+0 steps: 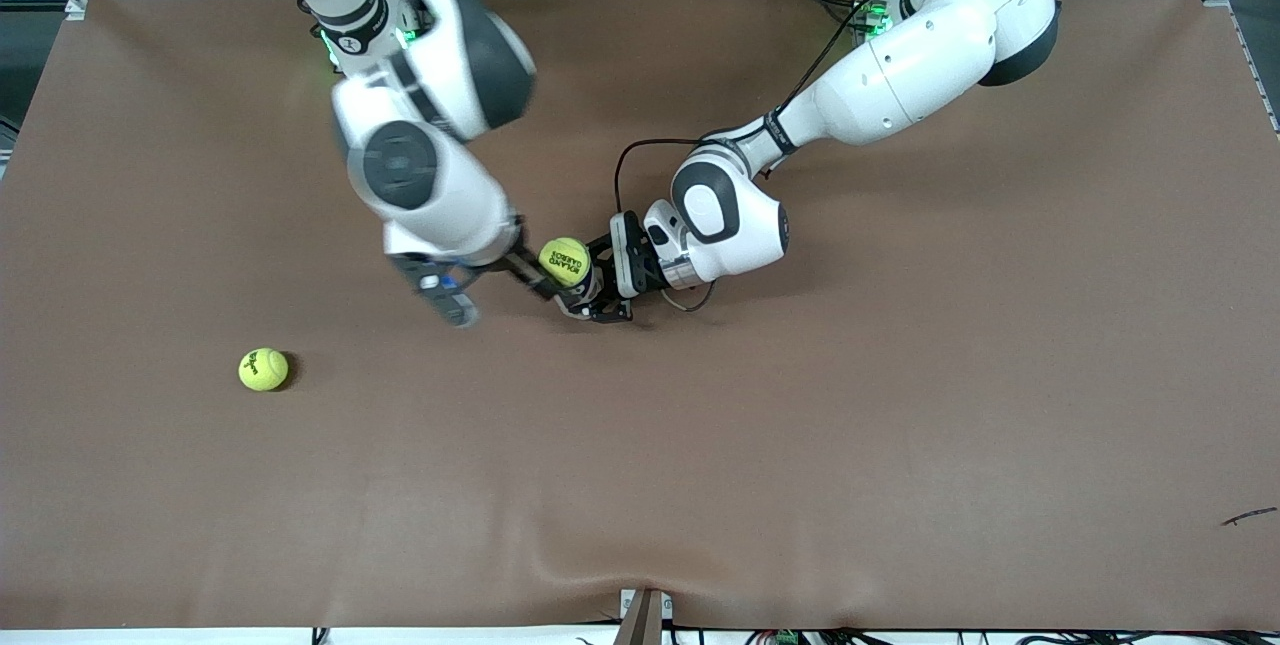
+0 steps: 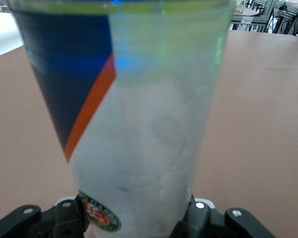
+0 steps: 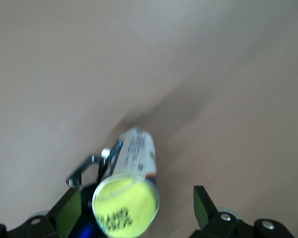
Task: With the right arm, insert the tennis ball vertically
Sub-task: 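Move the right gripper to the second ball and grasp it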
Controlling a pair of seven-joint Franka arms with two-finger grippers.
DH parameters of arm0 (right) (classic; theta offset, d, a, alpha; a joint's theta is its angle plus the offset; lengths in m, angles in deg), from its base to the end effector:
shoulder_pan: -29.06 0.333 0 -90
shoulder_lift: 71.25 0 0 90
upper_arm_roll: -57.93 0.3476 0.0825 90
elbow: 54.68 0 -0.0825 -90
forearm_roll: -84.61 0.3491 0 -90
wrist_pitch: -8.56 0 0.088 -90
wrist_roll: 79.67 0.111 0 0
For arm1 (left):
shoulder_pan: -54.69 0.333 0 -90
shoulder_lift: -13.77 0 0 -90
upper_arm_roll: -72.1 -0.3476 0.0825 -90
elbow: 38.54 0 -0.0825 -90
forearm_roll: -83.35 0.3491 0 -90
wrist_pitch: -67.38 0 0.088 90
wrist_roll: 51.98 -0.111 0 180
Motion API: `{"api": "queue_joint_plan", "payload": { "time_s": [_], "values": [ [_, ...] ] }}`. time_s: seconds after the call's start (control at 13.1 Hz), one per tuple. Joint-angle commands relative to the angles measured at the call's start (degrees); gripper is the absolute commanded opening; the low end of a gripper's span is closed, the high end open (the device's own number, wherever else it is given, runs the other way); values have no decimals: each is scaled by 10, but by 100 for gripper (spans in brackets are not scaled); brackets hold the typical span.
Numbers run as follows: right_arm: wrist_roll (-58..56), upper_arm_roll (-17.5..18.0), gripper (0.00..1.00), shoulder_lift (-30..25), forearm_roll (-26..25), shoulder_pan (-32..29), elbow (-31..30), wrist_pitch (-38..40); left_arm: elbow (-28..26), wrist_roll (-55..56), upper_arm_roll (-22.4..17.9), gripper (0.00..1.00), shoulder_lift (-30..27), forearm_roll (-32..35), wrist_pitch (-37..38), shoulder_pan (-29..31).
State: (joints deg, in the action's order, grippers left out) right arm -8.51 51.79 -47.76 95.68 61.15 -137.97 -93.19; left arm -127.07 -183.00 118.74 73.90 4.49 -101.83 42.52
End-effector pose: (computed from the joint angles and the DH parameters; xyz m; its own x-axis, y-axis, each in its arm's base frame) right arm 0.5717 0.3110 0.4809 0.6640 -0.7299 -0.1626 -0.7351 -0.6770 0.0369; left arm 0.5181 -0.4789 0.1888 0.1058 -0.4664 0.8782 -0.9914 -0.1179 0.0569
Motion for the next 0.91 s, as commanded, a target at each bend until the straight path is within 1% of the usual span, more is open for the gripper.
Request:
{"api": "queue_joint_plan", "payload": {
  "time_s": [0.0,0.15,0.23,0.3,0.46,0.61,0.84],
  "values": [
    [-72,8,100,-17,-6,-88,-6,13,0,-15,0,69,2,-18,-8,-6],
    [-197,8,100,-11,-15,-177,-9,12,0,-15,0,74,2,-18,-8,-5],
    [-247,9,100,-7,-15,-218,-7,12,0,-15,0,74,2,-18,-8,-6],
    [-283,8,100,4,-20,-243,-7,9,0,-15,0,75,2,-18,-8,-5],
    [-347,9,100,47,-68,-291,-6,-7,0,-15,0,76,2,-18,-8,-6],
    [-390,9,100,85,-76,-316,-4,-63,-1,-15,0,78,1,-18,-8,-6],
    [-414,10,100,144,-82,-368,-10,-155,-1,-15,0,81,-1,-18,-8,-5]
  ]
}}
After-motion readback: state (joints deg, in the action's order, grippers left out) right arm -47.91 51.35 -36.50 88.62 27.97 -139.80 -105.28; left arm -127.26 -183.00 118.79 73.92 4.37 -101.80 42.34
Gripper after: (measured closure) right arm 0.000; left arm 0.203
